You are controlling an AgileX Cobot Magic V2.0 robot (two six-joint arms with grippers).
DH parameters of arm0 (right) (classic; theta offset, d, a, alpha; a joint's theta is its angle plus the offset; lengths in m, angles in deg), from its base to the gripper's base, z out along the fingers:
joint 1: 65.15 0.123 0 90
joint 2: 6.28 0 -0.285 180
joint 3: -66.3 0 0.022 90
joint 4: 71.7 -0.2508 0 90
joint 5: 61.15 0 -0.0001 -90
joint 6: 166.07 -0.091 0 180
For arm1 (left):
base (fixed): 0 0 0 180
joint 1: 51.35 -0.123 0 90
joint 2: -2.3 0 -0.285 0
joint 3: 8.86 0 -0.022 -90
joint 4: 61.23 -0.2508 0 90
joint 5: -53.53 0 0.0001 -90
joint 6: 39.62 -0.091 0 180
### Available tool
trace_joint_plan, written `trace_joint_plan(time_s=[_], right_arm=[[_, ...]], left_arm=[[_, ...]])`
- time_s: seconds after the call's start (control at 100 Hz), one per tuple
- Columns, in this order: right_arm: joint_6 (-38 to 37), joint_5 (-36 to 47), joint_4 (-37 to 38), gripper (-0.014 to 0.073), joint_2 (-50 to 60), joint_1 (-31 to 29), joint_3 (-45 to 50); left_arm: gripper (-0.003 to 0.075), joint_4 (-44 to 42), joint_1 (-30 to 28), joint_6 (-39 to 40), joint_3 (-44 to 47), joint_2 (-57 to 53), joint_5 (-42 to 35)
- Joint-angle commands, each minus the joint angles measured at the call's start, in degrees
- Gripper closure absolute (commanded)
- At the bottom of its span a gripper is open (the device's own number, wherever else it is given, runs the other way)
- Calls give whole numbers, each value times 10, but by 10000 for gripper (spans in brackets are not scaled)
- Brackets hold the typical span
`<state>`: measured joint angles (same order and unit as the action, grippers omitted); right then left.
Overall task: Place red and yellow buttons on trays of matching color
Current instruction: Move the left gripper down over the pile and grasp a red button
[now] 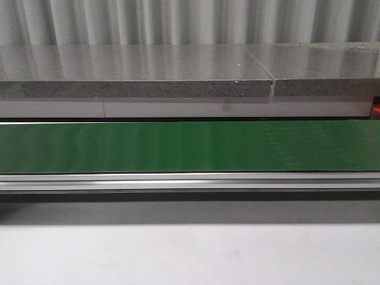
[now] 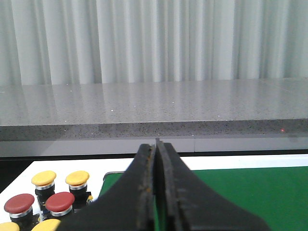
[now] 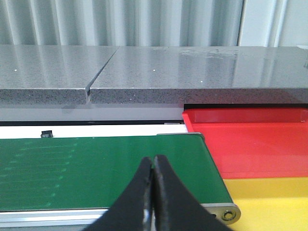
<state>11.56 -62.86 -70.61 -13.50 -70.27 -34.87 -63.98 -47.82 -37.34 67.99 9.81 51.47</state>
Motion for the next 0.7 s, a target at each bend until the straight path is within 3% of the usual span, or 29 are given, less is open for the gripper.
trace_joint_plan(time_s=[0.0,0.37,0.69], right_arm=[[2,40,5,659,12,-2,-10],[2,40,5,659,12,-2,-10],[2,40,5,659,12,-2,-10]], left_arm=[[741,4,4,1,35,-17,-44],[741,7,4,1,24,-17,-43],[741,-7,-3,1,-132,19,154]])
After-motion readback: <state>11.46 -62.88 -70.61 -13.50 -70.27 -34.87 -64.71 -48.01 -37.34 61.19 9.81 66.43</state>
